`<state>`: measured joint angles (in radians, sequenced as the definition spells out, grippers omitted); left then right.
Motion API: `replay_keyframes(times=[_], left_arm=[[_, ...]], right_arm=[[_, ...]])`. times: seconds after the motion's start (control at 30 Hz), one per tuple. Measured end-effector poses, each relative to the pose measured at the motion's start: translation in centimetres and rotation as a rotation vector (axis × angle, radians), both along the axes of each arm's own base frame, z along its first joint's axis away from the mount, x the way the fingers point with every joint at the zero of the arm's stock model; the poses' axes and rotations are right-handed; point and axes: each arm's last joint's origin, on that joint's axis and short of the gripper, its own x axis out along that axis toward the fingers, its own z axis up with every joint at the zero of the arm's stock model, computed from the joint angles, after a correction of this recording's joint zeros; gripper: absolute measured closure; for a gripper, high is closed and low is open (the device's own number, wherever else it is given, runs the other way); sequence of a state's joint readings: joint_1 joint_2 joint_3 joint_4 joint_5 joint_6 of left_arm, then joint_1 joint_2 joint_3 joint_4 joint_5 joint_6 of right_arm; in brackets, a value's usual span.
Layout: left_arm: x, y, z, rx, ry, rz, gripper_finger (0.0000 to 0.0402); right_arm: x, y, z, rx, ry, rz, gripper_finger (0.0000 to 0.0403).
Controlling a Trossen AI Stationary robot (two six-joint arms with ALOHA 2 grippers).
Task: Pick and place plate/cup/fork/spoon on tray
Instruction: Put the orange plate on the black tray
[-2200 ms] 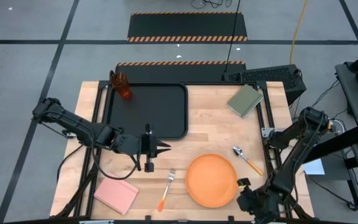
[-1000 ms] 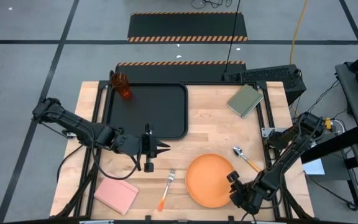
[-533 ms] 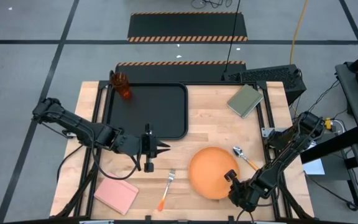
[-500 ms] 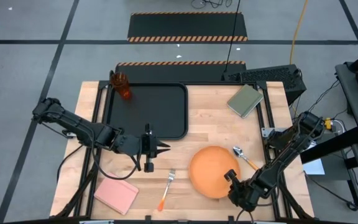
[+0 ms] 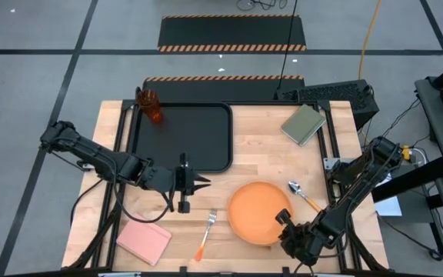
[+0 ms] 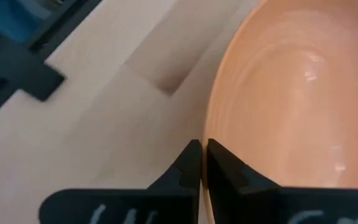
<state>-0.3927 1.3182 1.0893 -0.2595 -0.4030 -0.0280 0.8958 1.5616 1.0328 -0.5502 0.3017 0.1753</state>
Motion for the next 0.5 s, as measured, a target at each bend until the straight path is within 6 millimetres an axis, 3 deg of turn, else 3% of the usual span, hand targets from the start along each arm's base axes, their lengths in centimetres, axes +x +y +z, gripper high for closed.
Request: replay_keyframes(times=[0.33,0.5], left_arm=[[-0.2,0.1,-0.4,0.067,0.049,-0.016,0.0353],[-0.7,0.4,-0.6,0.087,0.097,-0.004,0.0353]], right_arm=[[3.3,-1.0,4.2,-0.097,-0.117,-0.012,0.0402],[5.3,-2.7,5.3,-0.153,-0.153,-0.002,0.0403]])
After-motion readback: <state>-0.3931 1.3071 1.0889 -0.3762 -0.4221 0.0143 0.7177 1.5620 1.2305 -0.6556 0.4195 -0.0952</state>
